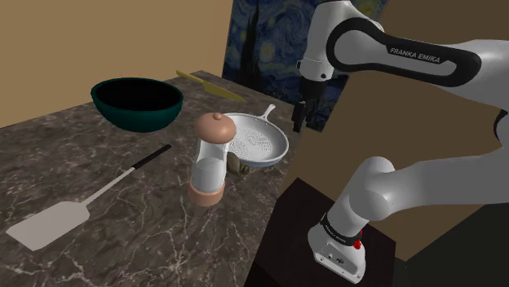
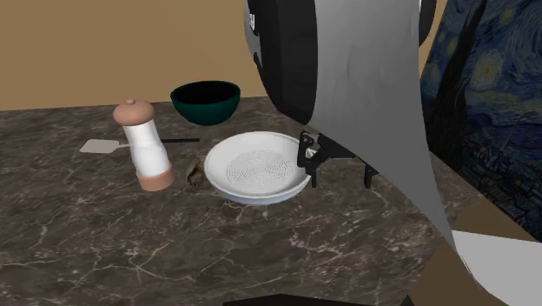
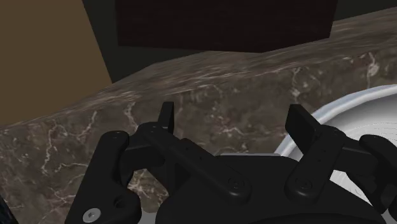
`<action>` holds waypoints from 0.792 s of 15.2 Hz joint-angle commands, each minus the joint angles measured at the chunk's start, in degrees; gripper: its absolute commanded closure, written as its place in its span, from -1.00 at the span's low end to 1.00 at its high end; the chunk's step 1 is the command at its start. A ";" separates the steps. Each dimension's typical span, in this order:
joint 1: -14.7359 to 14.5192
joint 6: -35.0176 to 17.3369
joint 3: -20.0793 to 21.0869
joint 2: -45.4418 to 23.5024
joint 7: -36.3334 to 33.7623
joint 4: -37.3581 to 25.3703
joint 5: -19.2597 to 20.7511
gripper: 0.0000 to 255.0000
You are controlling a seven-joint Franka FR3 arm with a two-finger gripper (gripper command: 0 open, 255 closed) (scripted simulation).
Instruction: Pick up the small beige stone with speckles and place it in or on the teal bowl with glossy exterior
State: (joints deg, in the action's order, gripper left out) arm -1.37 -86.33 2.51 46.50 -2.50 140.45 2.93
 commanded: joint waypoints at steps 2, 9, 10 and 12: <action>-0.73 -1.05 0.92 0.05 -0.72 0.19 -1.12 -1.00; -5.63 -8.99 7.61 -0.80 -5.56 0.34 -8.05 -1.00; -6.27 -10.18 8.61 -1.08 -6.22 0.20 -8.90 -1.00; -7.47 -12.61 10.62 -1.76 -7.52 -0.22 -10.47 -1.00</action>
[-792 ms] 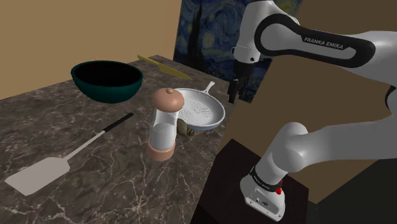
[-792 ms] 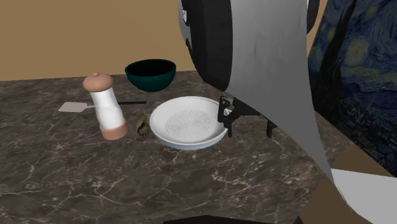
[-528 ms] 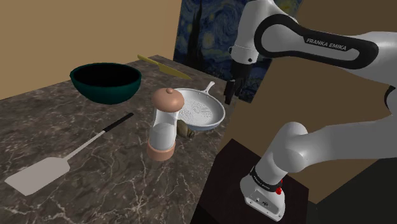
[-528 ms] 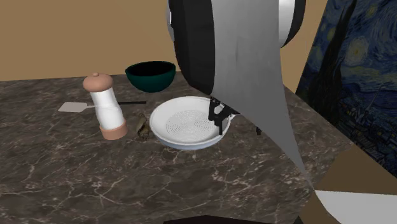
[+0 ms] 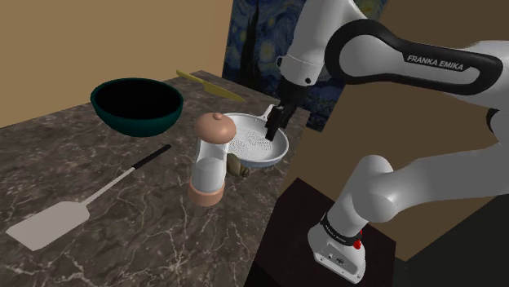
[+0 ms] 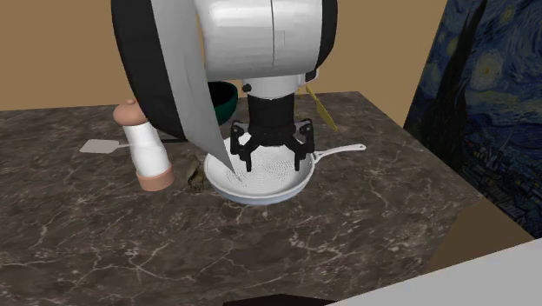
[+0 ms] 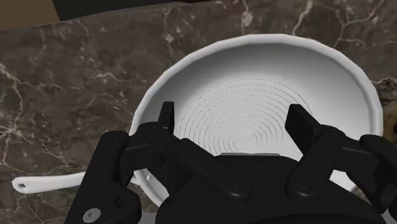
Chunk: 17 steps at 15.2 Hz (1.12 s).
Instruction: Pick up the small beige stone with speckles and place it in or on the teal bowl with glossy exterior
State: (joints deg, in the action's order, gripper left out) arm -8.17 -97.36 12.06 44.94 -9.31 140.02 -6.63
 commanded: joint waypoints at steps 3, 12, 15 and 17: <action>-2.30 -5.27 4.14 -1.50 -2.64 -0.71 -2.93 -1.00; -5.38 -16.32 13.92 -6.92 -8.47 -5.54 -6.19 -1.00; -5.36 -18.23 14.59 -7.57 -8.63 -4.57 -6.33 -1.00; -5.29 -19.87 14.99 -8.10 -8.65 -3.47 -6.43 -1.00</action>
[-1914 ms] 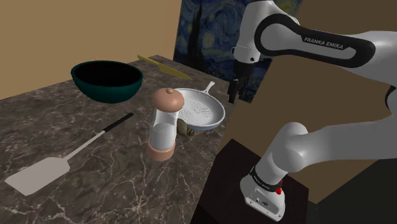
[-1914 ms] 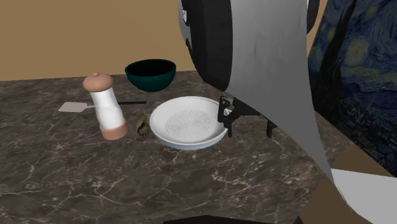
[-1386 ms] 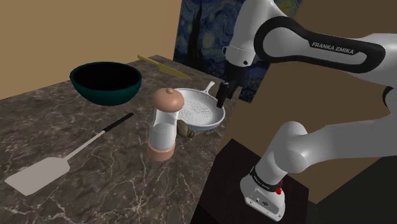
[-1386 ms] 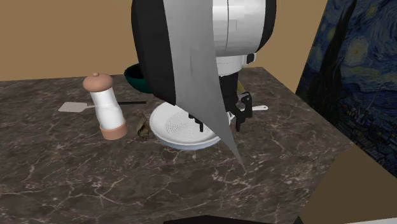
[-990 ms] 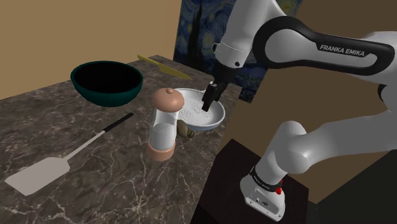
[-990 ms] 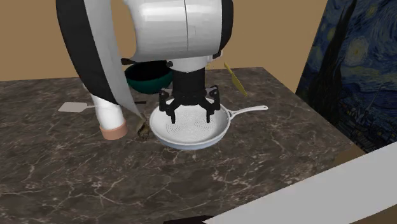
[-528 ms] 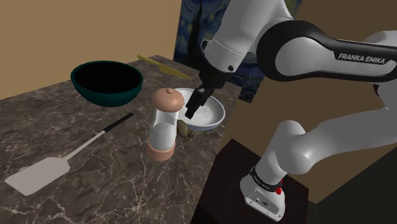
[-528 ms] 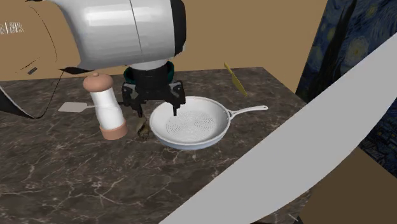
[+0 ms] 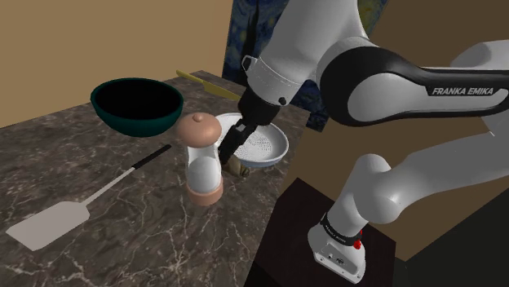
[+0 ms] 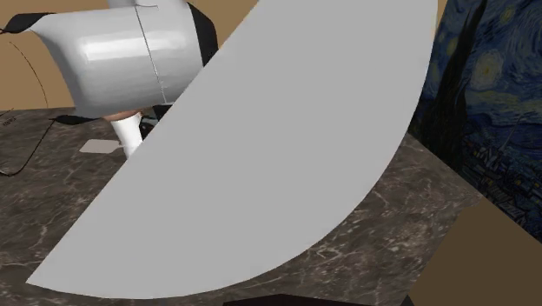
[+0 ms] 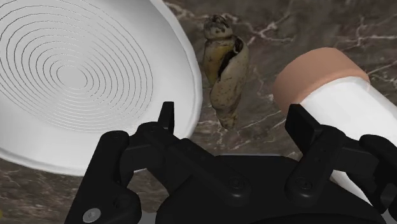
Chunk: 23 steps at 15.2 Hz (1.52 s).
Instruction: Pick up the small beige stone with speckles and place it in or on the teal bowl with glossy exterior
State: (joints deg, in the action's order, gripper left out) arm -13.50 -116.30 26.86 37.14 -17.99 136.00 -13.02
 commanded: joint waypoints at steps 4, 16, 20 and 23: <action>0.21 -3.89 0.94 -1.39 -0.02 2.43 -0.19 -1.00; 0.27 -3.88 0.92 -1.60 -0.05 2.22 -0.09 1.00; 0.17 -4.08 0.98 -1.46 -0.09 2.55 -0.20 1.00; 0.22 -2.35 0.52 -1.27 -0.05 1.02 0.10 1.00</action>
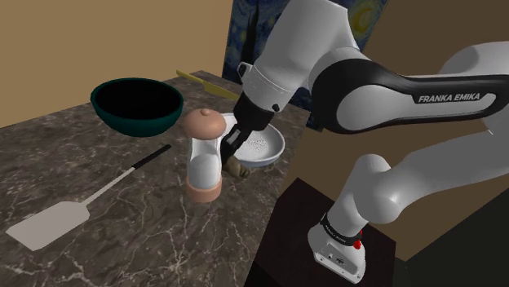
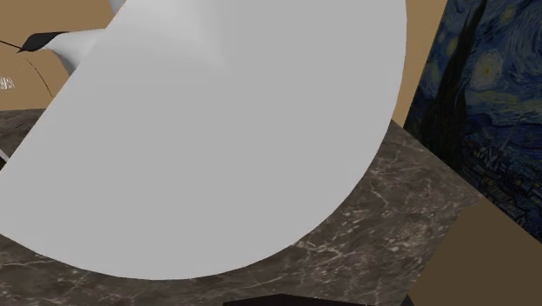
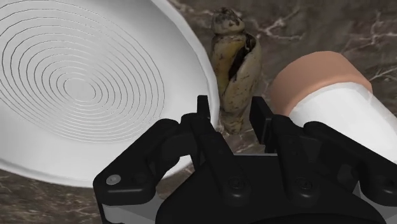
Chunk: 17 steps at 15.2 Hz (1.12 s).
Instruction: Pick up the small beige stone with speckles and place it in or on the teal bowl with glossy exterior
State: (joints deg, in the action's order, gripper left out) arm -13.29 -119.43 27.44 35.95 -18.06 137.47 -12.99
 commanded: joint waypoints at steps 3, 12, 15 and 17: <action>0.18 3.08 -0.55 0.01 0.04 -2.66 0.42 1.00; 0.80 9.79 -1.75 -0.41 0.01 -9.77 1.45 1.00; 1.04 11.98 -2.06 -0.79 -0.04 -12.33 1.80 1.00; 1.20 13.44 -2.25 -1.10 -0.08 -14.08 2.03 1.00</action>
State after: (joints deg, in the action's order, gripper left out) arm -12.20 -106.71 25.20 35.14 -18.04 124.42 -11.11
